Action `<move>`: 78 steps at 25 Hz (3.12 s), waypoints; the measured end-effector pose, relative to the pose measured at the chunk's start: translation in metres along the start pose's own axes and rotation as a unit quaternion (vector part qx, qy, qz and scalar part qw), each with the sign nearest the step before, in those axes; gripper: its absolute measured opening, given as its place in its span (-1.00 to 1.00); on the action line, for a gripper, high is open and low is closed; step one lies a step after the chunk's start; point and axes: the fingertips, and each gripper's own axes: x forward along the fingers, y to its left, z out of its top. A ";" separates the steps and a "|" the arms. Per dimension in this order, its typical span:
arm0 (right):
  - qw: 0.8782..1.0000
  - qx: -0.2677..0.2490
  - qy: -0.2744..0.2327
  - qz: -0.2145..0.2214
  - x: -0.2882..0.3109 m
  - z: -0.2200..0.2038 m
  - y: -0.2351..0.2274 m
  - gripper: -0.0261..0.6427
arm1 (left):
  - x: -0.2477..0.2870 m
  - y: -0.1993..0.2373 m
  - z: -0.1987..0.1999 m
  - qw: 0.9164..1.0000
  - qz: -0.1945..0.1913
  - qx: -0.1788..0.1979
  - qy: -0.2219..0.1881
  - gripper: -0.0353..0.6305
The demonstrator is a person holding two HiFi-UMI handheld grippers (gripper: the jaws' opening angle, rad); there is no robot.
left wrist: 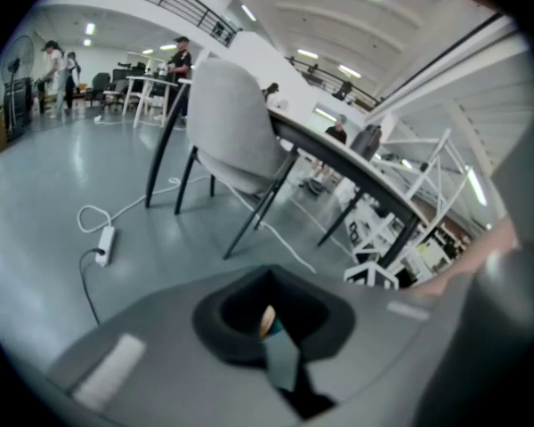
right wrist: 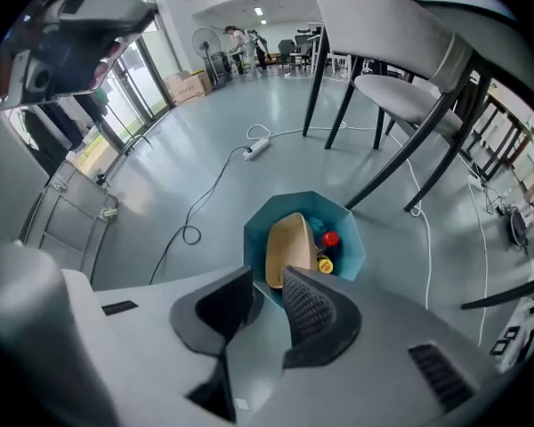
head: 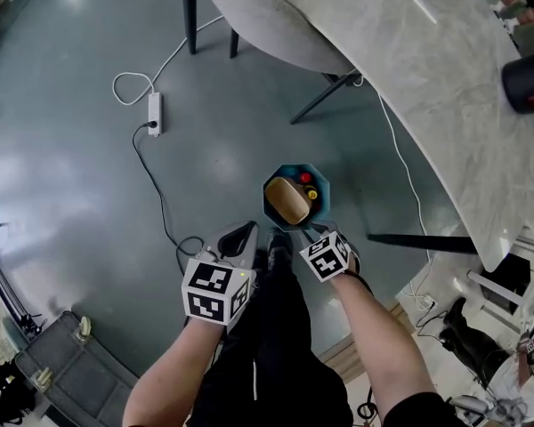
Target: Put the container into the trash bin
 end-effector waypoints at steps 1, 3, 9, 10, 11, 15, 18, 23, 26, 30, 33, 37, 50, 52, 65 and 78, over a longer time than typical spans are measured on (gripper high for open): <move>1.000 0.005 -0.005 0.000 -0.013 0.000 0.003 -0.63 | -0.006 -0.005 0.008 1.000 -0.001 0.000 -0.005 -0.88; 1.000 0.017 -0.017 -0.001 -0.044 0.003 0.009 -0.66 | -0.022 -0.014 0.024 1.000 -0.003 0.001 -0.014 -0.88; 0.995 0.056 -0.086 -0.002 -0.136 0.034 0.024 -0.79 | -0.074 -0.029 0.074 0.999 0.003 -0.005 -0.042 -0.88; 0.994 0.064 -0.093 -0.002 -0.150 0.038 0.029 -0.81 | -0.085 -0.031 0.079 0.999 0.003 -0.008 -0.044 -0.88; 0.993 0.070 -0.099 -0.001 -0.163 0.042 0.033 -0.82 | -0.096 -0.034 0.082 0.999 0.003 -0.010 -0.045 -0.88; 0.988 0.092 -0.125 -0.001 -0.215 0.054 0.049 -0.88 | -0.131 -0.048 0.084 0.999 0.007 -0.011 -0.044 -0.88; 0.987 0.099 -0.130 -0.003 -0.247 0.053 0.066 -0.91 | -0.153 -0.055 0.083 0.999 0.014 -0.013 -0.045 -0.88; 0.983 0.098 -0.152 -0.009 -0.303 0.058 0.080 -0.94 | -0.175 -0.077 0.102 0.997 0.003 -0.005 -0.075 -0.88; 0.981 0.095 -0.166 -0.014 -0.331 0.063 0.086 -0.94 | -0.188 -0.089 0.113 0.996 -0.004 0.000 -0.087 -0.88; 0.974 0.095 -0.205 -0.027 -0.365 0.085 0.076 -0.94 | -0.197 -0.100 0.136 0.994 -0.012 0.021 -0.105 -0.88; 0.968 0.086 -0.233 -0.031 -0.388 0.098 0.072 -0.94 | -0.206 -0.110 0.150 0.992 -0.011 0.044 -0.114 -0.88; 0.962 0.079 -0.258 -0.029 -0.414 0.105 0.062 -0.94 | -0.216 -0.124 0.174 0.990 0.001 0.059 -0.131 -0.88; 0.943 0.065 -0.327 -0.020 -0.487 0.086 -0.012 -0.94 | -0.202 -0.204 0.236 0.977 0.024 0.086 -0.195 -0.88; 0.938 0.064 -0.339 -0.018 -0.501 0.082 -0.024 -0.94 | -0.203 -0.218 0.243 0.976 0.022 0.075 -0.205 -0.88; 0.926 -0.013 -0.377 -0.033 -0.577 0.064 -0.086 -0.94 | -0.209 -0.282 0.297 0.960 0.059 0.098 -0.254 -0.88; 0.858 -0.051 -0.510 -0.042 -0.692 0.121 -0.069 -0.94 | -0.269 -0.286 0.360 0.934 0.068 0.143 -0.319 -0.88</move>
